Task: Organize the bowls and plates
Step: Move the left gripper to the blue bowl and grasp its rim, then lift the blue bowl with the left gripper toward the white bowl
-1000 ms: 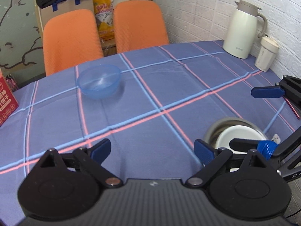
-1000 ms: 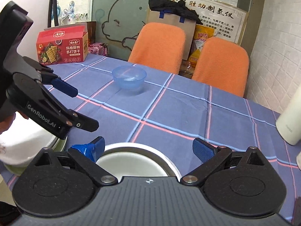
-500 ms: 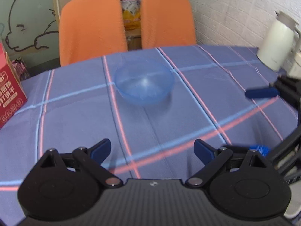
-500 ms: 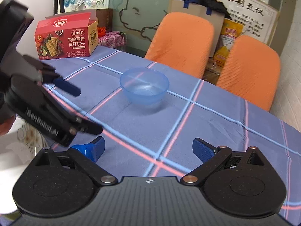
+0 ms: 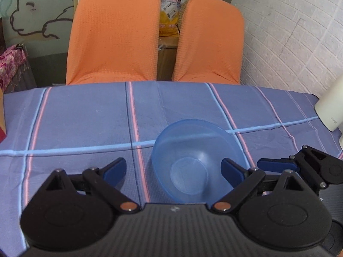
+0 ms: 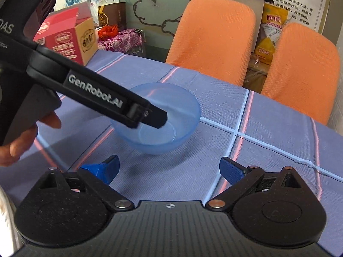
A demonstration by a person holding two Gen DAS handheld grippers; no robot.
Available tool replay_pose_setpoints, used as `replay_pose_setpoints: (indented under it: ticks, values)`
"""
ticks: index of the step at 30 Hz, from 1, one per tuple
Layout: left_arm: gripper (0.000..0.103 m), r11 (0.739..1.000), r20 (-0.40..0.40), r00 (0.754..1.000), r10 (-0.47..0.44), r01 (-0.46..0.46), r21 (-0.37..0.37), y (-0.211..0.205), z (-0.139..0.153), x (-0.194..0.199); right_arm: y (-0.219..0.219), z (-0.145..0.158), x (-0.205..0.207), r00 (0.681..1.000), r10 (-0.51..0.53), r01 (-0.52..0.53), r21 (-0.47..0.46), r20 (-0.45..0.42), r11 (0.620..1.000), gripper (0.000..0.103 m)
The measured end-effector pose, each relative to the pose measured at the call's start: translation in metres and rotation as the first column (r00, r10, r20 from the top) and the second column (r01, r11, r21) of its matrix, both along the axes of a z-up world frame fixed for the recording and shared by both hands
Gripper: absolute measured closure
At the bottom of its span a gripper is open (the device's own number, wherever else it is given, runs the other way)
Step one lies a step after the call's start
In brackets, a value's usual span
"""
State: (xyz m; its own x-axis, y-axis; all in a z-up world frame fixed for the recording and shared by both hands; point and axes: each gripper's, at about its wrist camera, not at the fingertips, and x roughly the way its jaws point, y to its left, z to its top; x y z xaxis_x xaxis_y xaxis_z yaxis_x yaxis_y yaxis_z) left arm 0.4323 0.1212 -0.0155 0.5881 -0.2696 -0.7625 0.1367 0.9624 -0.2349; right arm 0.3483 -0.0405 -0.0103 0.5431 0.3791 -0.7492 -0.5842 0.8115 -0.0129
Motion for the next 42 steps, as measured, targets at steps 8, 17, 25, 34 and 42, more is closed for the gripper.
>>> replay_pose_setpoints:
  ticks: [8, 17, 25, 34, 42]
  values:
    - [0.009, 0.998, 0.000, 1.000, 0.006, -0.006, 0.057, -0.001, -0.016, 0.009, 0.002, -0.012, 0.007, 1.000, 0.006, -0.006, 0.005, -0.014, 1.000, 0.015]
    - [0.009, 0.993, 0.024, 1.000, -0.008, 0.006, 0.114, -0.004, -0.020, 0.005, 0.011, -0.015, 0.008, 0.999, 0.034, -0.034, 0.013, 0.016, 0.999, 0.018]
    - [0.025, 0.995, -0.006, 1.000, -0.024, 0.025, 0.099, -0.010, -0.015, 0.003, 0.020, -0.007, 0.018, 0.998, 0.038, -0.042, 0.102, 0.041, 0.994, 0.021]
    - [0.041, 0.996, 0.008, 0.997, -0.079, 0.078, 0.036, -0.020, 0.015, -0.017, 0.015, 0.022, -0.010, 0.992, 0.034, -0.048, 0.117, 0.121, 0.992, 0.021]
    - [0.043, 0.990, 0.035, 0.989, -0.144, 0.143, 0.015, -0.050, 0.044, -0.061, -0.011, 0.050, -0.051, 0.990, 0.006, -0.021, 0.102, 0.140, 0.995, 0.021]
